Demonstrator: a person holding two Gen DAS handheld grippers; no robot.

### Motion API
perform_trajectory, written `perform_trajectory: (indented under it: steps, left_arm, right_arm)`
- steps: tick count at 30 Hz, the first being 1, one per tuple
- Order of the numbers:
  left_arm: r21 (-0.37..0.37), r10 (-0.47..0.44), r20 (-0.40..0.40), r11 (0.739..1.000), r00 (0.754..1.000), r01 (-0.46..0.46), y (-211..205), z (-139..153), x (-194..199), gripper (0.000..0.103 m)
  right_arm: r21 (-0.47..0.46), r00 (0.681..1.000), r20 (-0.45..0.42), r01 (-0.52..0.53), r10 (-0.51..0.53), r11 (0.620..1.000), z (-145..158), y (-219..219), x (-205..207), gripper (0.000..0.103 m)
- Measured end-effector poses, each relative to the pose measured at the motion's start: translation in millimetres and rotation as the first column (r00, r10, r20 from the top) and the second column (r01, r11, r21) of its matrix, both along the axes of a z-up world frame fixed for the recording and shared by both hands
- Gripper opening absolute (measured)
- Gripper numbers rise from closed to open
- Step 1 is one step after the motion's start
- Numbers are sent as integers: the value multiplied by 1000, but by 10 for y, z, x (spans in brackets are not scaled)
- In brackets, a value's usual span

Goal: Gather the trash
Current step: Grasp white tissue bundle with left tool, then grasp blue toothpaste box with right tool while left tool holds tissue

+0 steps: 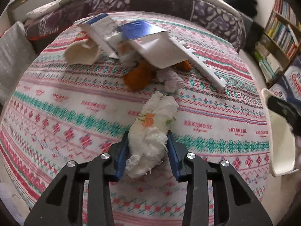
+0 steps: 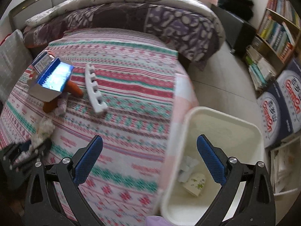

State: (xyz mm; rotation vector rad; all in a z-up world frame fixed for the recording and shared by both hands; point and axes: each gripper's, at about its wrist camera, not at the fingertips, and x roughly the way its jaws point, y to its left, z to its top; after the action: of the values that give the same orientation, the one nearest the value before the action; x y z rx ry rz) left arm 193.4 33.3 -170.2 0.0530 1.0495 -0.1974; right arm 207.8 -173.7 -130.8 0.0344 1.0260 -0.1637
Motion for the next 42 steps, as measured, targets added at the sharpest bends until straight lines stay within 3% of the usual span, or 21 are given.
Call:
perform_trajectory:
  steps: [5, 10, 16, 22, 23, 26, 27, 32, 42]
  left_arm:
    - [-43, 40, 15, 998, 999, -39, 321, 4, -136, 38]
    - [-83, 122, 16, 989, 992, -120, 711, 21, -243, 38]
    - [-118, 208, 0, 971, 978, -207, 1142, 37, -308, 38]
    - [-147, 255, 5, 957, 967, -251, 1404, 95, -385, 38]
    - [-155, 259, 5, 955, 966, -255, 1449, 107, -396, 38]
    - [-178, 269, 17, 949, 963, -262, 1515, 181, -412, 38]
    - [-182, 272, 24, 947, 962, -264, 1530, 208, -416, 38]
    - [-195, 292, 43, 940, 956, -278, 1587, 280, -433, 38]
    - [-195, 308, 85, 938, 947, -288, 1496, 452, -584, 38]
  right_arm:
    - [60, 999, 10, -45, 44, 997, 128, 312, 342, 96]
    - [73, 991, 41, -128, 125, 989, 341, 891, 699, 96]
    - [-84, 976, -12, -216, 215, 973, 308, 1557, 1026, 96]
    - [-266, 958, -127, -283, 258, 921, 114, 2000, 1258, 96]
    - [-272, 953, -145, -296, 265, 916, 84, 2014, 1287, 88]
    - [-191, 942, -211, -301, 260, 934, -4, 1931, 1371, 42]
    - [-155, 944, -216, -286, 250, 946, -12, 1867, 1389, 38]
    - [-44, 959, -143, -253, 244, 966, 125, 1638, 1258, 34]
    - [73, 981, 13, -193, 193, 978, 362, 1245, 754, 31]
